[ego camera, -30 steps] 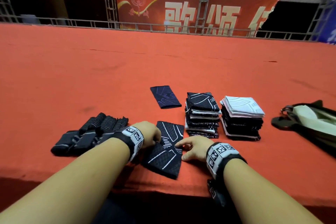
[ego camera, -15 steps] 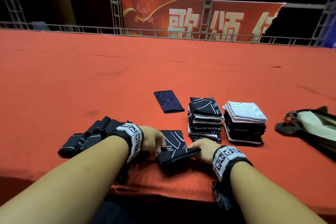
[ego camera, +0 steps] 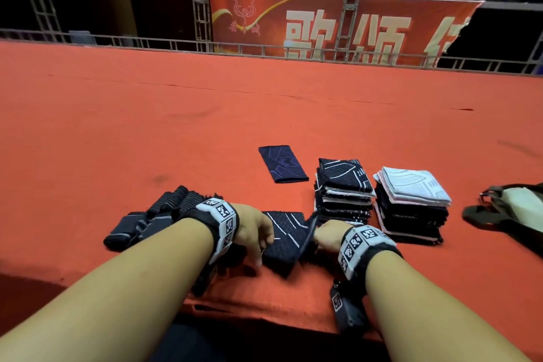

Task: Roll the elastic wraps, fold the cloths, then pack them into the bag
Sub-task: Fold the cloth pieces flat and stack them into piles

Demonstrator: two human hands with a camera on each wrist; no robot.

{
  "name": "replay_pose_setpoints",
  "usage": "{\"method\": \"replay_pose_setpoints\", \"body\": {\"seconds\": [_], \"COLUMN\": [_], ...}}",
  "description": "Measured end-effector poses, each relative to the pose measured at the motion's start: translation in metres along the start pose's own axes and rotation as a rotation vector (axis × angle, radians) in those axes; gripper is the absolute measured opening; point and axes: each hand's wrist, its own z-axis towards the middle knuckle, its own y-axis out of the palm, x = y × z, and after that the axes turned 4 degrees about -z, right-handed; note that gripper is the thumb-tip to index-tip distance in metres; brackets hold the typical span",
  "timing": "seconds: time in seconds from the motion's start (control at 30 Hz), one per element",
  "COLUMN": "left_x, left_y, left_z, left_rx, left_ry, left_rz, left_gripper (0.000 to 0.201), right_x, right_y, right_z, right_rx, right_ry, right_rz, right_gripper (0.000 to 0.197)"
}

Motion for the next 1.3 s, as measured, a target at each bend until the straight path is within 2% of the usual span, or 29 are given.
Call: {"method": "replay_pose_setpoints", "body": {"seconds": [0.07, 0.17, 0.27, 0.4, 0.5, 0.6, 0.73, 0.77, 0.83, 0.93, 1.1, 1.2, 1.3], "left_x": [0.003, 0.008, 0.008, 0.004, 0.005, 0.007, 0.014, 0.019, 0.030, 0.034, 0.021, 0.012, 0.007], "left_y": [0.002, 0.004, 0.003, 0.001, 0.002, 0.007, 0.018, 0.020, 0.024, 0.037, 0.050, 0.059, 0.063], "left_z": [-0.001, 0.002, 0.012, 0.026, 0.032, 0.037, 0.040, 0.043, 0.048, 0.059, 0.070, 0.074, 0.076], "left_rx": [0.032, 0.108, 0.246, 0.431, 0.450, 0.461, 0.534, 0.528, 0.407, 0.268, 0.217, 0.252, 0.246], "left_ry": [-0.020, -0.052, -0.077, -0.154, -0.198, -0.194, -0.162, -0.132, -0.096, -0.143, -0.224, -0.227, -0.235], "left_rz": [-0.049, -0.093, 0.033, 0.047, 0.070, 0.105, 0.261, 0.287, 0.286, 0.298, 0.273, 0.272, 0.276], "left_gripper": [0.051, 0.049, 0.042, 0.053, 0.055, 0.048, 0.046, 0.050, 0.057, 0.073, 0.086, 0.088, 0.091], "right_x": [-0.001, -0.003, -0.003, -0.003, -0.002, -0.003, -0.011, -0.013, -0.019, -0.023, -0.019, -0.014, -0.004], "right_y": [0.002, 0.005, 0.009, 0.007, 0.006, 0.003, 0.004, 0.005, 0.006, 0.004, 0.002, -0.002, -0.005], "right_z": [0.003, 0.000, 0.003, 0.005, 0.007, 0.003, 0.002, 0.004, 0.004, 0.001, 0.004, 0.006, 0.010], "right_rx": [-0.011, 0.011, 0.039, -0.004, -0.030, -0.007, 0.029, 0.020, 0.002, -0.003, -0.044, -0.057, -0.083], "right_ry": [0.001, 0.022, 0.033, 0.057, 0.050, 0.033, -0.013, -0.022, -0.036, -0.048, -0.030, -0.040, -0.051], "right_rz": [0.081, 0.077, 0.075, 0.094, 0.081, 0.046, -0.090, -0.126, -0.192, -0.209, -0.116, -0.117, -0.079], "right_gripper": [0.054, 0.066, 0.065, 0.061, 0.065, 0.068, 0.064, 0.065, 0.065, 0.056, 0.052, 0.049, 0.030]}}
